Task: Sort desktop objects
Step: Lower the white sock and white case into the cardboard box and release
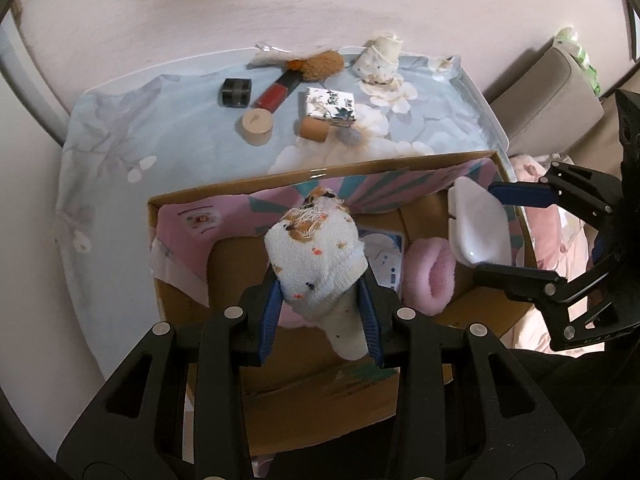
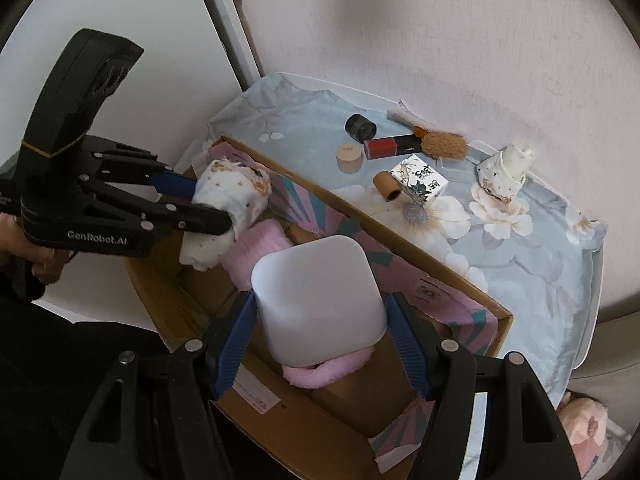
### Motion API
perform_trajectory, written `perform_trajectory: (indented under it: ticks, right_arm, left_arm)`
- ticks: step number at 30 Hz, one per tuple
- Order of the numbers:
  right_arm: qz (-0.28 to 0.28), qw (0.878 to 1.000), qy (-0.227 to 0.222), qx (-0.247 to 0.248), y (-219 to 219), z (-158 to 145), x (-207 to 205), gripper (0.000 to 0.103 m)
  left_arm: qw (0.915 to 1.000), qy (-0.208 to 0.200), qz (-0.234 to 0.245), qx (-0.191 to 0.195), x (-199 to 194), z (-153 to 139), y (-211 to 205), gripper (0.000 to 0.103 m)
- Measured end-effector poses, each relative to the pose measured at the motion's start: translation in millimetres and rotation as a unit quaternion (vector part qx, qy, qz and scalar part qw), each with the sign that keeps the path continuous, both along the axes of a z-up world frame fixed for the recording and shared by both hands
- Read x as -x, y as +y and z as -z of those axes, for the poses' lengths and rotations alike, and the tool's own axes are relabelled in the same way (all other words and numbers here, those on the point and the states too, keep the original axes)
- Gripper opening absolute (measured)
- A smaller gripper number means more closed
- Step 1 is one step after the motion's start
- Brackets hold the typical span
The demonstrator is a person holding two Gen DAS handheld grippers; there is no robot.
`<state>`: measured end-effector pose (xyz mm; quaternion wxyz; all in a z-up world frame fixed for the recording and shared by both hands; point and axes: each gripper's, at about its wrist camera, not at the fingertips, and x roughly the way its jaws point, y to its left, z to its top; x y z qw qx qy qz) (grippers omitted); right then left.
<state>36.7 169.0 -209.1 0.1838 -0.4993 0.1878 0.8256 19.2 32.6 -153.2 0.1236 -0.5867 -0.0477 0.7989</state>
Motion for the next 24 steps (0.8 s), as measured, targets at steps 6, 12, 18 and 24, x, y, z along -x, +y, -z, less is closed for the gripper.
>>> perform_trajectory:
  ticks: [6,12,18,24]
  right_arm:
    - [0.008,1.000,-0.002,0.000,0.9,-0.8,-1.8,0.063]
    - [0.016,1.000,-0.008,0.005,3.4,3.1,-3.3,0.063]
    - [0.025,0.999,-0.025,0.010,7.6,8.1,0.9,0.063]
    - [0.035,0.997,-0.059,0.041,9.7,23.4,6.3,0.076]
  left_arm:
    - [1.0000,-0.002,0.002,0.004,0.6,0.8,-4.0,0.032]
    - [1.0000,-0.003,0.002,0.007,1.9,1.1,-3.9,0.032]
    - [0.9998,-0.014,0.003,0.014,1.7,4.4,-5.1,0.032]
    - [0.9989,-0.016,0.014,0.041,0.6,7.4,1.2,0.072]
